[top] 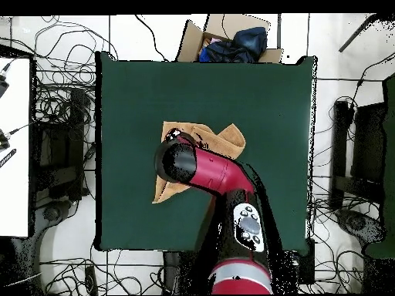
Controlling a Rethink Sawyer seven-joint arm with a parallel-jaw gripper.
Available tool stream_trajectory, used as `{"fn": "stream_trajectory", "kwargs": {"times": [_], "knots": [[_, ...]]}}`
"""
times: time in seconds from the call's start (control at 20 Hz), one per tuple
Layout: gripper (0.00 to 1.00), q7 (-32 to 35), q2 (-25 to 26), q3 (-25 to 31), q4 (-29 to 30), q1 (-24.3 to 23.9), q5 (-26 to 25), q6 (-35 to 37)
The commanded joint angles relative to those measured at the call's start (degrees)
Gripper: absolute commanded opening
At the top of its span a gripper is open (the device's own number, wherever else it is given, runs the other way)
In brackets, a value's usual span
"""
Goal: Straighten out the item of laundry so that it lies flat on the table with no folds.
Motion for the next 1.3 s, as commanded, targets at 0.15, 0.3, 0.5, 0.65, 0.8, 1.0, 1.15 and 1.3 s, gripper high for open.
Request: {"fn": "stream_trajectory", "kwargs": {"times": [0.15,0.3,0.5,0.65,0.8,1.0,1.15,1.3], "knots": [[1.00,5.3,3.2,4.1,-2.9,0.0,-1.3,2.4],[1.00,4.9,3.8,4.3,-2.5,-0.7,-1.7,2.5],[1.00,5.0,6.7,6.2,-1.9,-2.4,-1.6,0.7],[1.00,5.1,8.7,6.1,-2.9,-2.4,-1.5,0.7],[1.00,4.8,9.3,4.7,-3.3,-1.6,-2.1,1.4],[1.00,3.9,10.5,5.8,-3.4,-2.6,-2.7,0.6],[1.00,3.2,11.8,7.9,-3.3,-4.4,-3.6,-0.9],[1.00,2.7,13.1,10.9,-3.5,-6.4,-3.9,-1.2]]}}
